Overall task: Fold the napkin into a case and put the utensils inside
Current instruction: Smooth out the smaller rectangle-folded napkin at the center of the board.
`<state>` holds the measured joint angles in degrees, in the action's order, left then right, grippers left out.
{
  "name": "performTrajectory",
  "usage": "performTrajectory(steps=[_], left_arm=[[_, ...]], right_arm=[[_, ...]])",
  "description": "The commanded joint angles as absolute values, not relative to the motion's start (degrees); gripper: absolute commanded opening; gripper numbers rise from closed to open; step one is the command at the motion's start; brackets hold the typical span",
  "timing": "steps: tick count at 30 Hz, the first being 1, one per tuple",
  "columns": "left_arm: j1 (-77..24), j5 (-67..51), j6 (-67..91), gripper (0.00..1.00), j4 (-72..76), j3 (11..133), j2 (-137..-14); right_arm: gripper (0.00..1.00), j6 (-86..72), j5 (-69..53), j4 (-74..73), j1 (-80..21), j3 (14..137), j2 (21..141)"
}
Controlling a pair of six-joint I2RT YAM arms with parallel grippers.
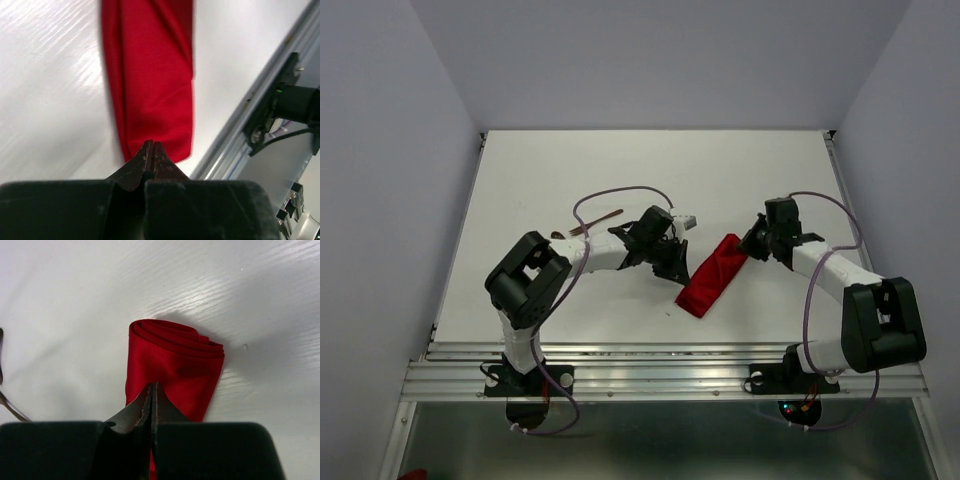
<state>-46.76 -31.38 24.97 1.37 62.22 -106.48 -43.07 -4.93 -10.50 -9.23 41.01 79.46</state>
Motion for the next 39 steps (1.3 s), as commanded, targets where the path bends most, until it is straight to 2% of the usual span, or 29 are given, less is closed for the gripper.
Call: performTrajectory(steps=[1,13,20,34,39], left_arm=[[-47.98,-31.55,25.31,0.00,1.23,63.02,-98.97],[-50.27,-36.56,29.00,0.00,8.34,55.55,-100.45],[-49.57,-30.42,26.90,0.00,6.60,55.99,-106.78],[-48.52,-28.91,27.33,0.00,4.48,57.13,-97.47],[-47.99,-29.00,27.07,0.00,3.96,59.41,-99.57]], right_arm=[[0.01,-42.71,-3.87,-10.99,-10.89,44.12,78.40],[0.01,-42.71,-1.06,-9.23,-10.90,48.42,89.11],[0.01,-42.45,2.46,-8.70,-10.90,49.13,95.53],[0.01,-39.82,2.46,-12.21,-10.90,47.82,82.10],[0.01,-39.55,3.60,-12.83,-10.90,48.25,82.79]])
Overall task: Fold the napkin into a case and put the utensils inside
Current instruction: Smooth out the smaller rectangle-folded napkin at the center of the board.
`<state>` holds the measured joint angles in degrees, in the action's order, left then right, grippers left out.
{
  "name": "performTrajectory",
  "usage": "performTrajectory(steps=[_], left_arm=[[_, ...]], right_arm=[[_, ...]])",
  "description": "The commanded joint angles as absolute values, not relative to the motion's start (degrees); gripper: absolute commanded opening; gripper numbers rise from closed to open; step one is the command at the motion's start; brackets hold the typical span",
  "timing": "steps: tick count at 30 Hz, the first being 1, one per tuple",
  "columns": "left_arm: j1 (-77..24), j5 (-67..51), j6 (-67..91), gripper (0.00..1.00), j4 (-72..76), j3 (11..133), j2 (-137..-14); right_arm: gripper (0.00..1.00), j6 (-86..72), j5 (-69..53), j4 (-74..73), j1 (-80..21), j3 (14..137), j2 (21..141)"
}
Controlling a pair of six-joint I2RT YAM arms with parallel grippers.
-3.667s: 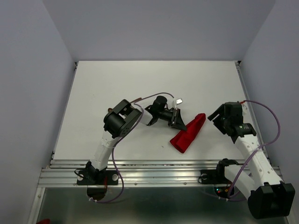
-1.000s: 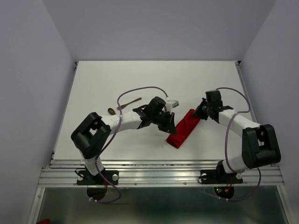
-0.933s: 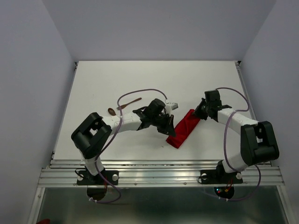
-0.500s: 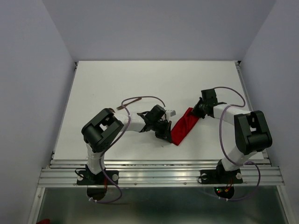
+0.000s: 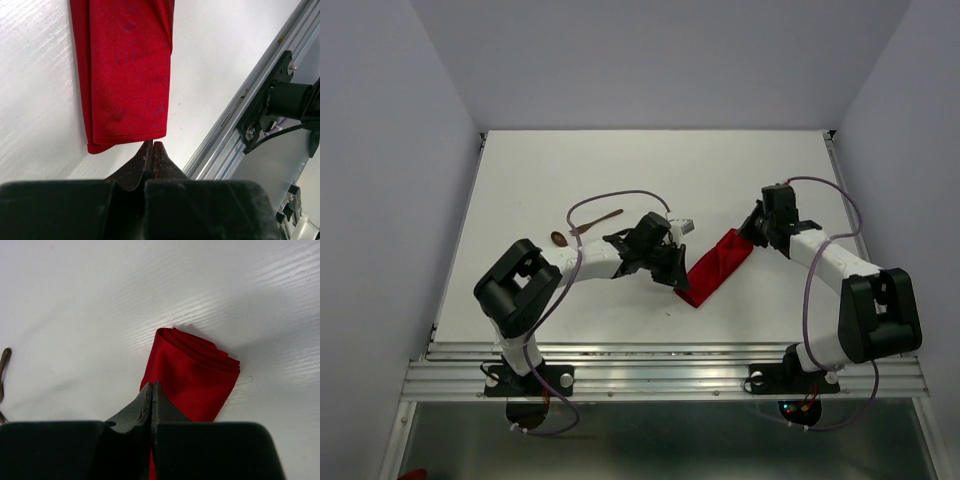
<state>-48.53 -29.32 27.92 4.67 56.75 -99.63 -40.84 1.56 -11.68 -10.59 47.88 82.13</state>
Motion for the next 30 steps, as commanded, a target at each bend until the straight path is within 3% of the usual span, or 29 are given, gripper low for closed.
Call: performTrajectory(steps=[1,16,25,30], left_arm=[[-47.90,-29.00,26.90,0.00,3.78,59.68,-100.89],[-45.00,-26.63,25.93,0.00,3.78,58.98,-108.54],[-43.59,-25.22,24.44,0.00,1.76,58.62,-104.69],[-43.51,-22.16,22.42,0.00,-5.26,61.77,-98.54]], right_arm=[[0.01,-39.55,3.69,-13.01,-10.90,49.12,84.19],[0.01,-39.81,4.75,-10.02,-10.90,47.03,93.78],[0.01,-39.73,1.94,-8.26,-12.66,46.05,93.51],[0.01,-39.47,-2.90,-11.42,-12.66,51.65,89.05]])
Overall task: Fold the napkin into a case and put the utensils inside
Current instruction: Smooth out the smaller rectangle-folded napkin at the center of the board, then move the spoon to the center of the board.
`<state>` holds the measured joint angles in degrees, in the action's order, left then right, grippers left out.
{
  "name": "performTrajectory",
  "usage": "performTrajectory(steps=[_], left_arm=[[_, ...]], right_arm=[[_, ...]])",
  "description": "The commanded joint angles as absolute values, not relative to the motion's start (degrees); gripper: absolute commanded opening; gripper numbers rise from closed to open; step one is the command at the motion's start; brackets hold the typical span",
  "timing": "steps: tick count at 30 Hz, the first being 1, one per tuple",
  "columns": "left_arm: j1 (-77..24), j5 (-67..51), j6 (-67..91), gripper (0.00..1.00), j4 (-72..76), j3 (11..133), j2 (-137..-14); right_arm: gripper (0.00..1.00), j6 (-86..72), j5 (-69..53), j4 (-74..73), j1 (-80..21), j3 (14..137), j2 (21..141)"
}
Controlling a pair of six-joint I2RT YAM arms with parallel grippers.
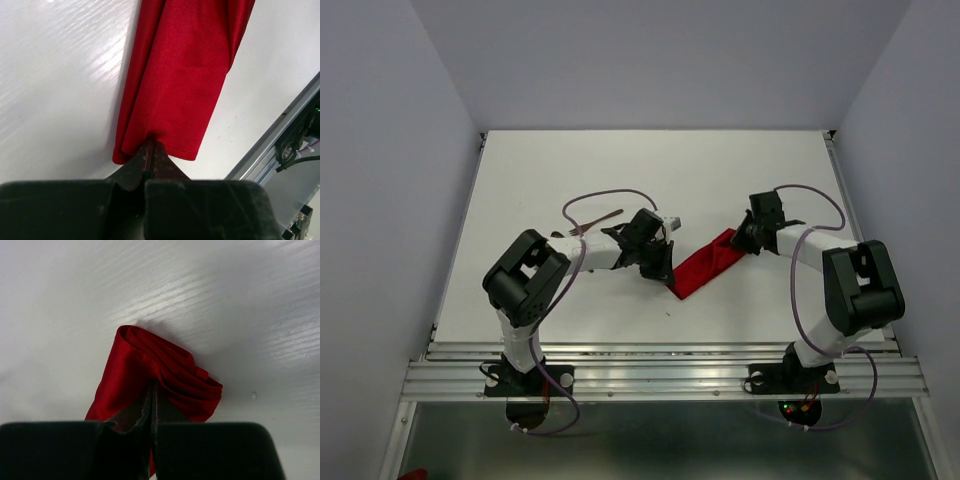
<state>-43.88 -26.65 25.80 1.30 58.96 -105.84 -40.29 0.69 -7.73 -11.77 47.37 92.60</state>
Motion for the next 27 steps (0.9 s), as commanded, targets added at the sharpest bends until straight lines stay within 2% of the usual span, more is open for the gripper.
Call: performTrajectory(steps=[1,6,8,12,15,16,17,18,20,21,22,24,27], left_arm=[[-43.33,-20.93,21.89,0.01,-8.58,62.83,-96.18],[-40.44,-17.23,20.13,0.31,-15.90,69.68,-92.03],[-38.33,-15.92,19.60,0.40,-18.80,71.88,-91.50],[-33.50,-13.19,20.56,0.46,-22.32,72.77,-90.97],[-28.58,-8.89,22.41,0.48,-24.52,72.07,-90.88],[-27.35,-7.92,22.93,0.48,-25.04,71.37,-90.97],[-24.98,-5.21,24.42,0.49,-26.09,71.11,-91.05],[-23.83,-3.79,25.04,0.53,-26.54,70.49,-91.14],[-21.89,-1.33,26.10,0.58,-27.16,69.61,-91.06],[-20.49,1.99,26.54,0.67,-27.59,68.65,-90.97],[-19.87,4.37,26.72,0.71,-28.12,68.21,-91.14],[-17.42,5.70,27.07,0.76,-28.48,66.80,-90.97],[-14.25,4.23,28.12,0.76,-26.64,61.63,-89.65]], right_arm=[[0.04,-39.20,-2.55,-12.56,-12.66,53.25,88.42],[0.18,-37.62,-1.40,-20.64,-12.66,62.83,87.89],[0.25,-37.36,-1.67,-22.14,-12.66,64.59,87.19],[0.32,-36.74,-2.20,-24.17,-12.66,64.43,84.82],[0.42,-36.04,-2.20,-25.66,-12.66,62.58,82.01],[0.48,-35.43,-1.85,-26.10,-12.66,62.06,81.22],[0.50,-35.25,-1.32,-26.71,-12.66,60.83,80.51],[0.52,-34.90,-1.23,-26.98,-12.66,60.30,79.29],[0.53,-34.72,-1.32,-27.33,-12.66,59.24,78.23],[0.53,-34.54,-1.67,-27.51,-12.66,58.37,77.44],[0.54,-34.54,-1.84,-27.68,-12.66,58.01,77.17],[0.54,-34.54,-2.63,-27.69,-12.66,57.57,76.91],[0.54,-34.45,-3.60,-27.60,-12.66,57.13,76.73]])
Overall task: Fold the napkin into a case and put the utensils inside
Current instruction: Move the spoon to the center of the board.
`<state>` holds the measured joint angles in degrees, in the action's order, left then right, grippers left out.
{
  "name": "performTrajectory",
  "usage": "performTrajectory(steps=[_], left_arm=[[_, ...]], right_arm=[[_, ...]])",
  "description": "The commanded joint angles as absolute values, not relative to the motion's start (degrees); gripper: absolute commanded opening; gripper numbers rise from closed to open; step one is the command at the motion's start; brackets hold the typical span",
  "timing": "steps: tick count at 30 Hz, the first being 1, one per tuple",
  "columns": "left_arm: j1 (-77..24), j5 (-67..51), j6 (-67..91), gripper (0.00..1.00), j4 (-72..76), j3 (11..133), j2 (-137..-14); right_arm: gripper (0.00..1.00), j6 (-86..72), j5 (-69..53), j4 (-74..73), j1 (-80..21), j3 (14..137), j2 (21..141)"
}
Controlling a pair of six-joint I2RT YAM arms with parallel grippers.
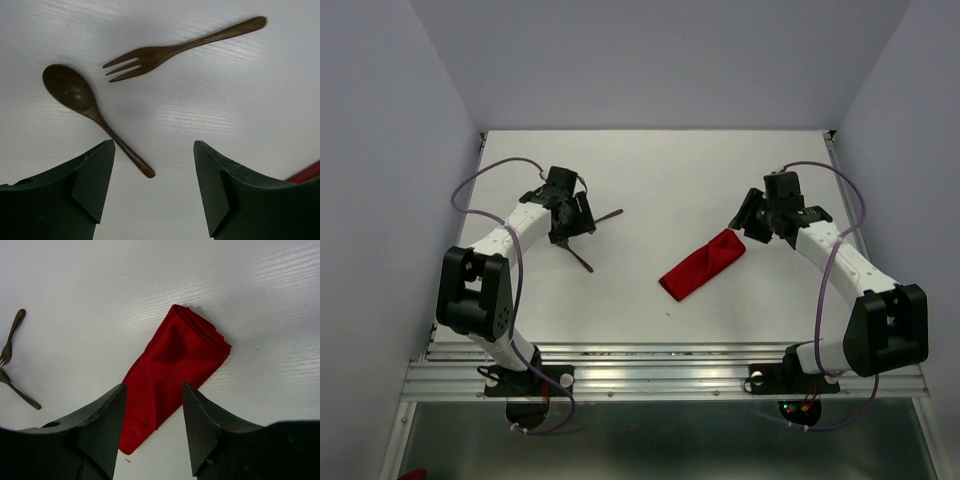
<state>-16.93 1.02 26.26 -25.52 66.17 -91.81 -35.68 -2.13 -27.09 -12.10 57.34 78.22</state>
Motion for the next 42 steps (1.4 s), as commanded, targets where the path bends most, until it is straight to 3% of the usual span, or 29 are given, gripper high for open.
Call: performTrajectory(steps=[1,13,29,42], left_arm=[[-13.80,3.70,28.30,0.76,-25.85,60.48,-89.30],[-14.15,-8.35,32.61,0.79,-15.03,53.43,-92.37],[-21.01,-10.19,22.77,0.79,-14.23,71.72,-100.55],[-24.17,10.01,11.87,0.88,-22.24,73.65,-102.04]], right_arm=[[0.54,-34.37,-3.78,-27.60,-12.66,57.04,76.82],[0.54,-35.68,-5.62,-26.37,-12.66,55.72,77.17],[0.54,-38.06,-4.40,-27.51,-13.18,54.93,74.62],[0.55,-37.88,-5.71,-26.19,-13.18,54.75,76.20]])
